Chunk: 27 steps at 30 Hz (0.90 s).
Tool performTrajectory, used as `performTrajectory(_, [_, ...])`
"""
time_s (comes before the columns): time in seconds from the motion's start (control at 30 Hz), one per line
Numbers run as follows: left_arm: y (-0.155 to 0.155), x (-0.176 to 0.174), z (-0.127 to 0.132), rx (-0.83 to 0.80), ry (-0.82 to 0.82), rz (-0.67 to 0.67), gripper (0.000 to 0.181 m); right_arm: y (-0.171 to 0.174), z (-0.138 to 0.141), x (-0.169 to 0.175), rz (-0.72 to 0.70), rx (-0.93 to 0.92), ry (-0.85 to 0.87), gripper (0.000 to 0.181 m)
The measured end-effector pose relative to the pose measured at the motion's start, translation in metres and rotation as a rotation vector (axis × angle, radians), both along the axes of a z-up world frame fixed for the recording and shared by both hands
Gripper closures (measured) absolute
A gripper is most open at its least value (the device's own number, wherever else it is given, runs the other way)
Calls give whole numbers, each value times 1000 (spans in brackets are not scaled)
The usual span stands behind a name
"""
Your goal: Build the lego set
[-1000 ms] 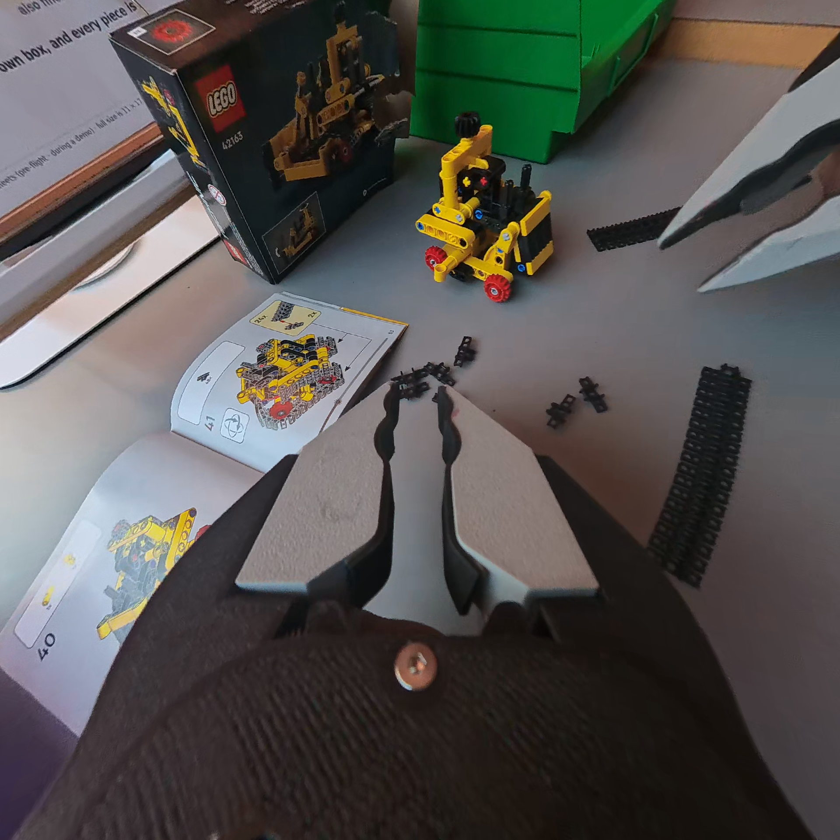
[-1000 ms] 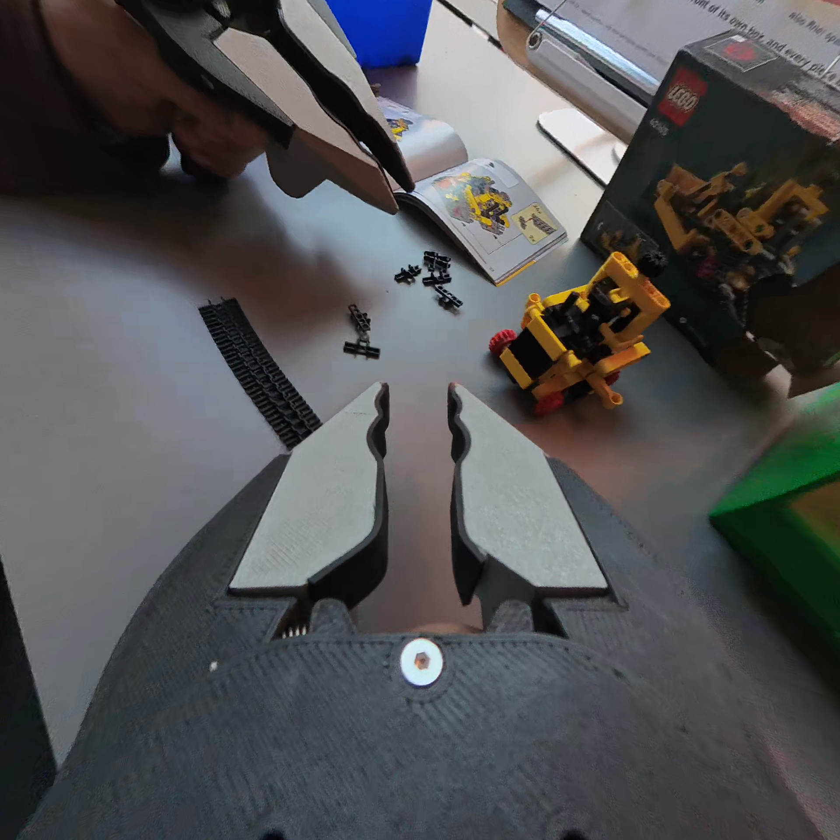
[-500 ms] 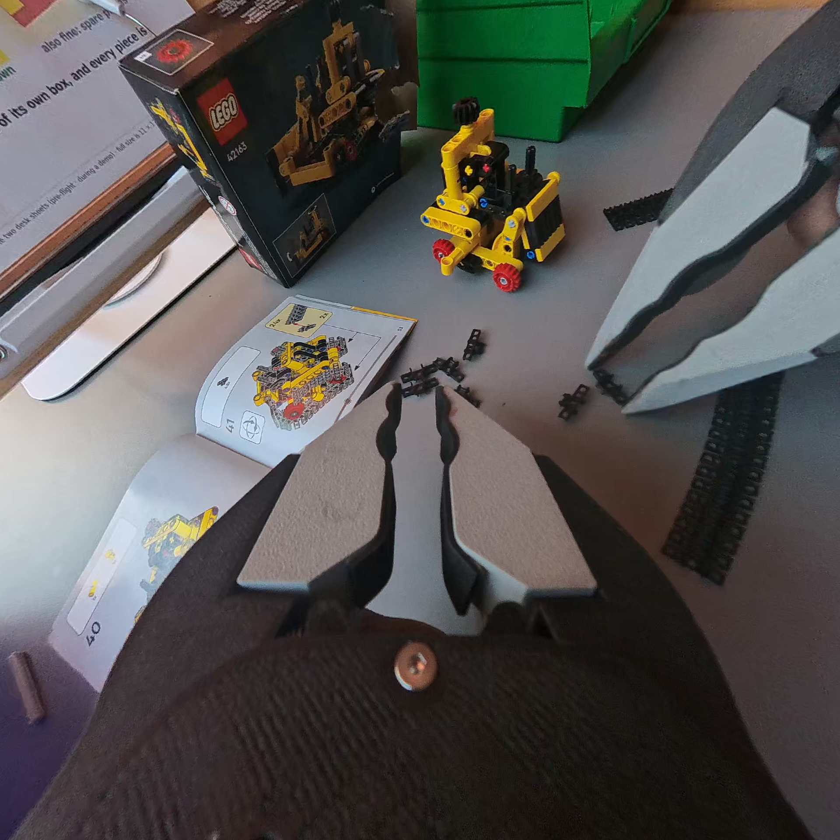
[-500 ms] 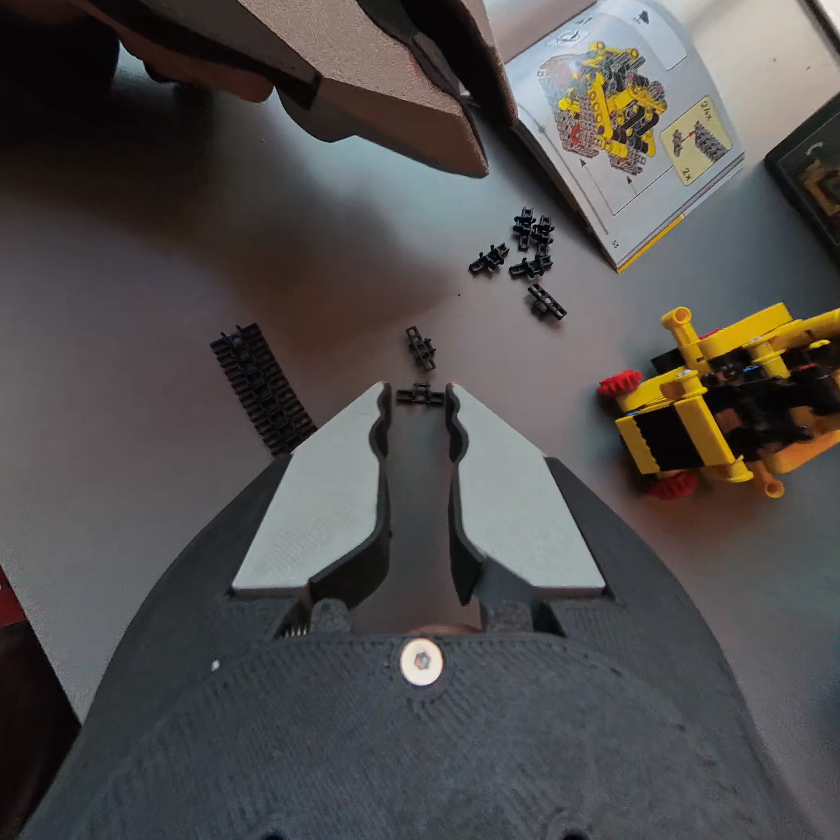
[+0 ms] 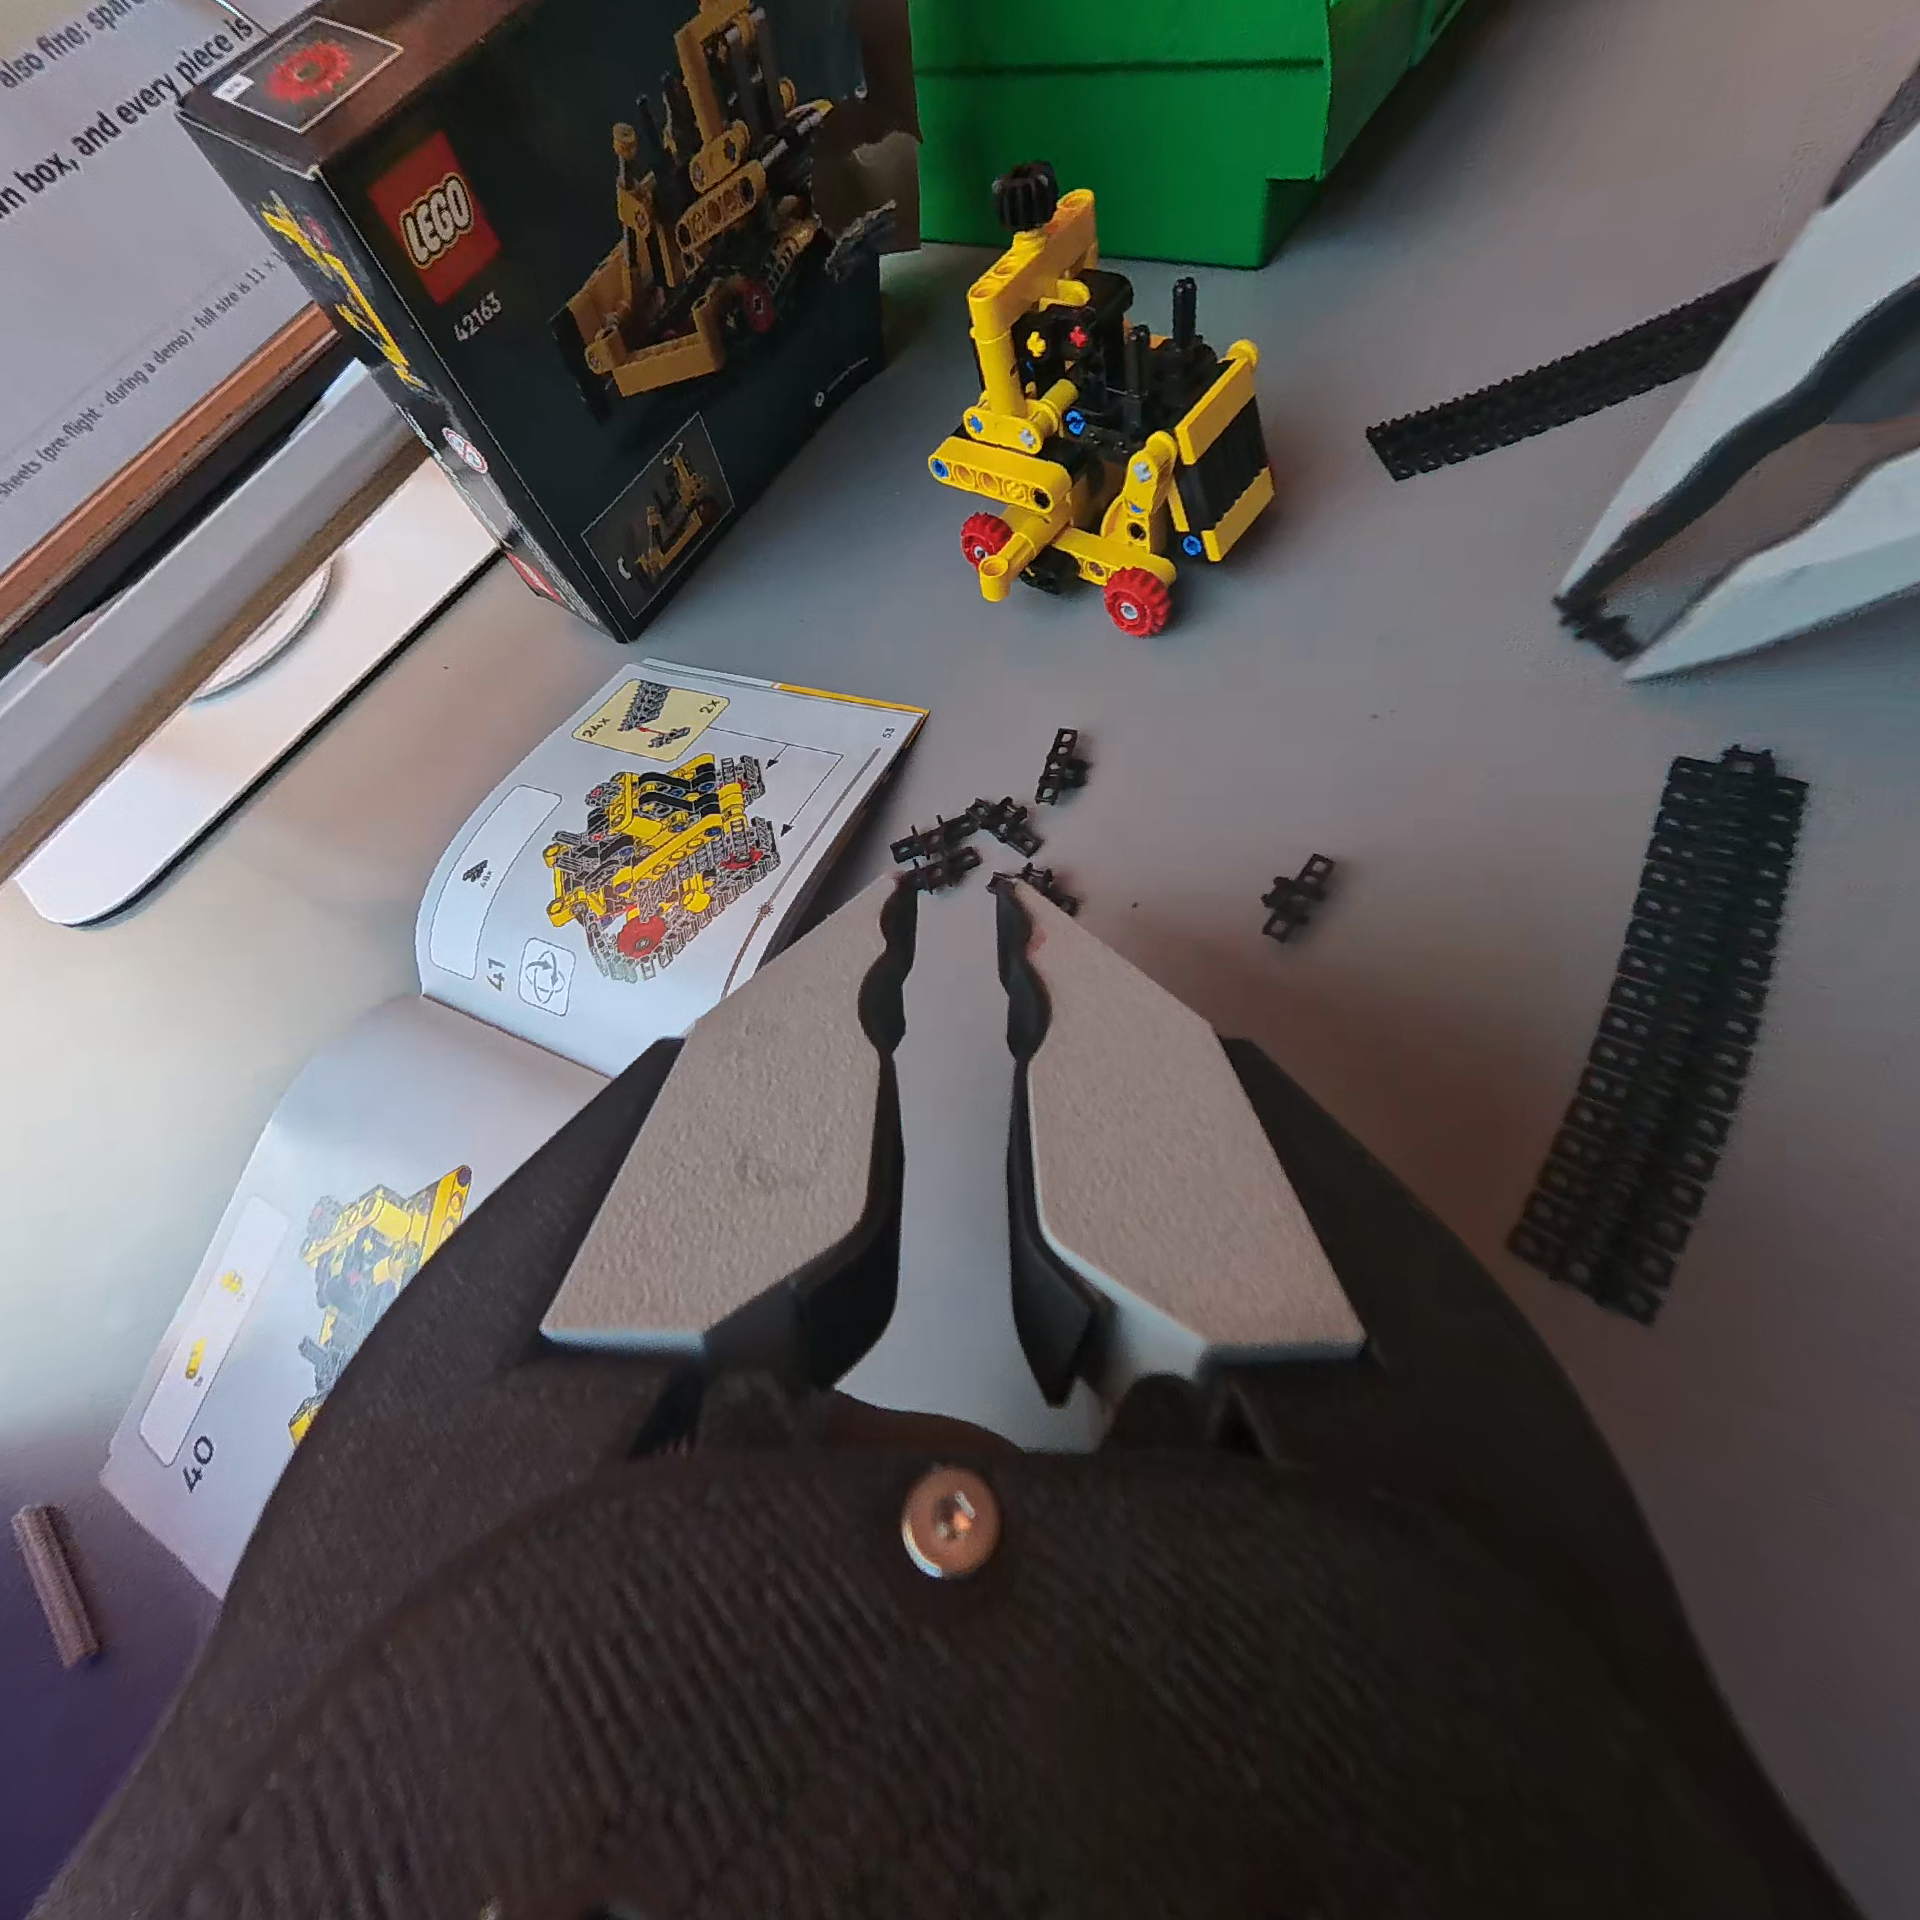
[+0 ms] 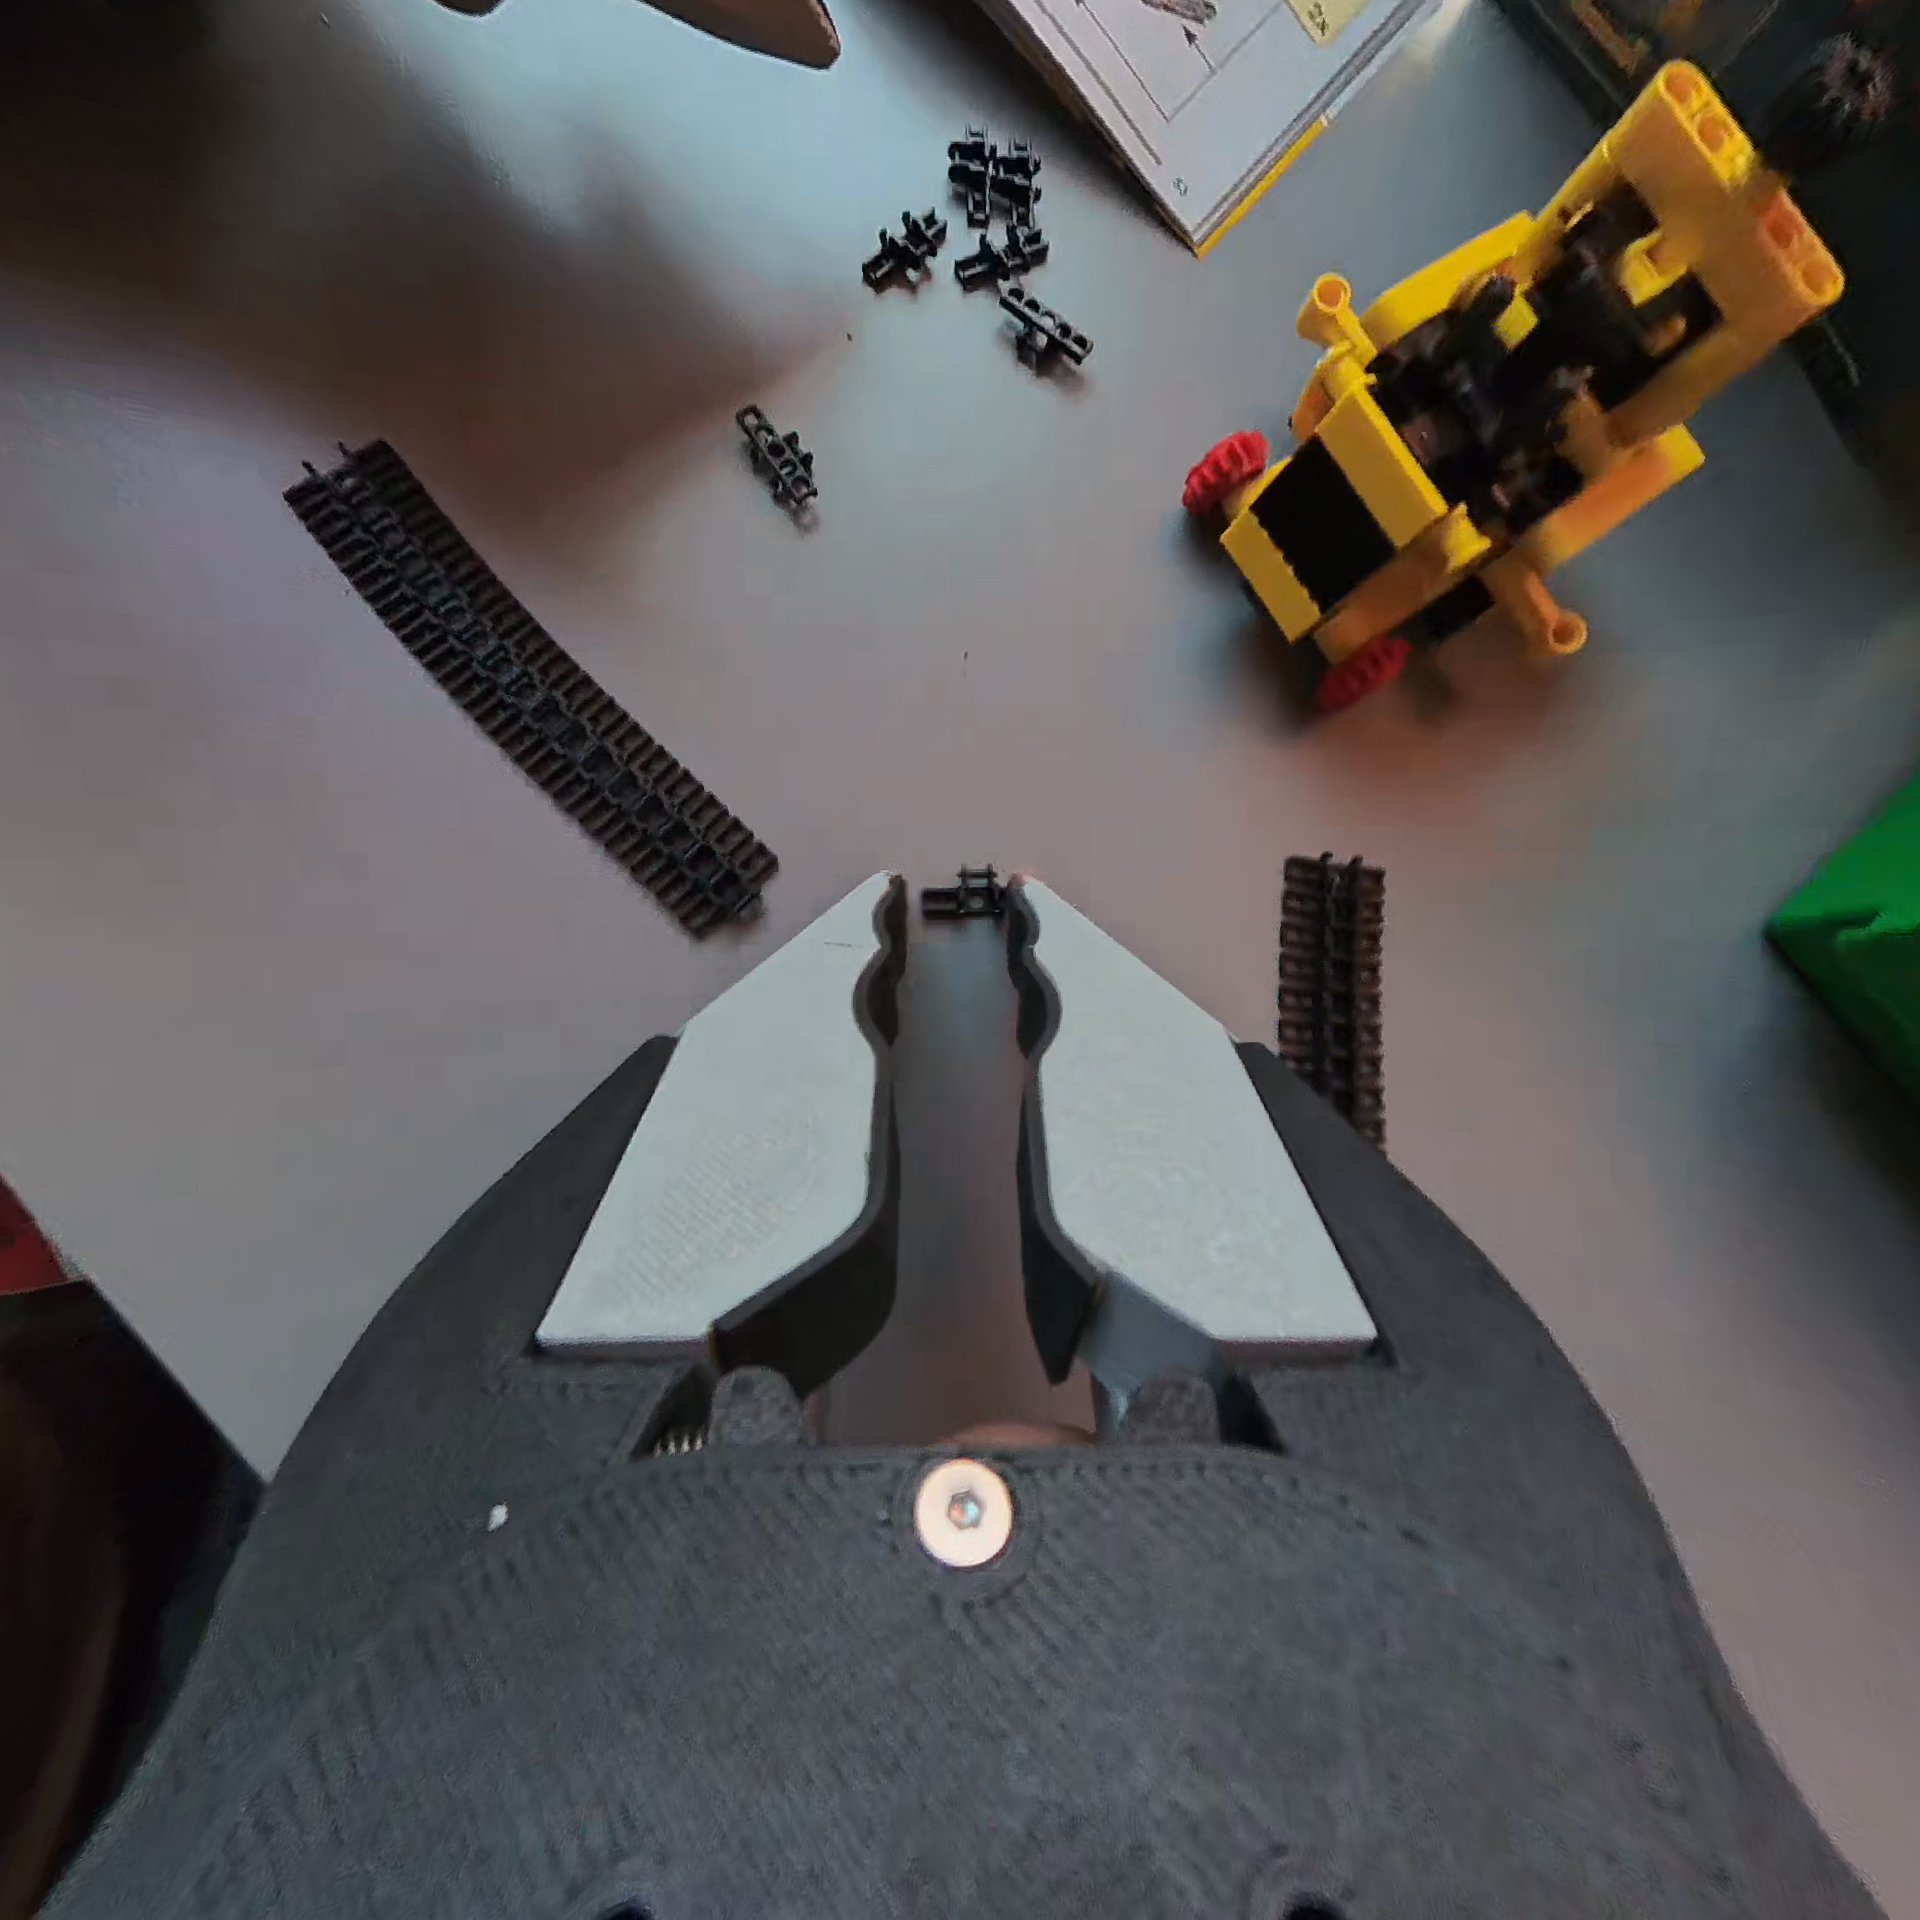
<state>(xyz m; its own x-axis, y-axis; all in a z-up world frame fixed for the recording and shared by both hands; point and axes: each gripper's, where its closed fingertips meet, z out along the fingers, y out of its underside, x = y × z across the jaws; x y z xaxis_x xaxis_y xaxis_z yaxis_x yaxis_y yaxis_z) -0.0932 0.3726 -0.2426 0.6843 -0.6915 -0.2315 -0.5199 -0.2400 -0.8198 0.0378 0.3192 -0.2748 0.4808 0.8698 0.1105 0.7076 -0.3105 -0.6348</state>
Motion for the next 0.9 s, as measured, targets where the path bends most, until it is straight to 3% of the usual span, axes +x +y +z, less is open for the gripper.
performTrajectory(0.3, [1, -1, 1, -10, -16, 3, 169, -3, 10, 16, 25, 10, 36, 154])
performTrajectory(0.47, [-1, 0, 1, -8, -20, -11, 170, -9, -1, 9, 124, -80, 69, 157])
performTrajectory(0.57, [-4, 3, 4, 1, -38, -36, 181, -18, 1, 11, 129, -165, 116, 160])
performTrajectory(0.67, [-5, 3, 1, -13, -26, -40, 174, -28, 1, 12, 162, -165, 123, 162])
performTrajectory(0.9, [-12, 12, -1, -4, 3, -96, 176, -4, 5, 19, 169, -102, 137, 161])
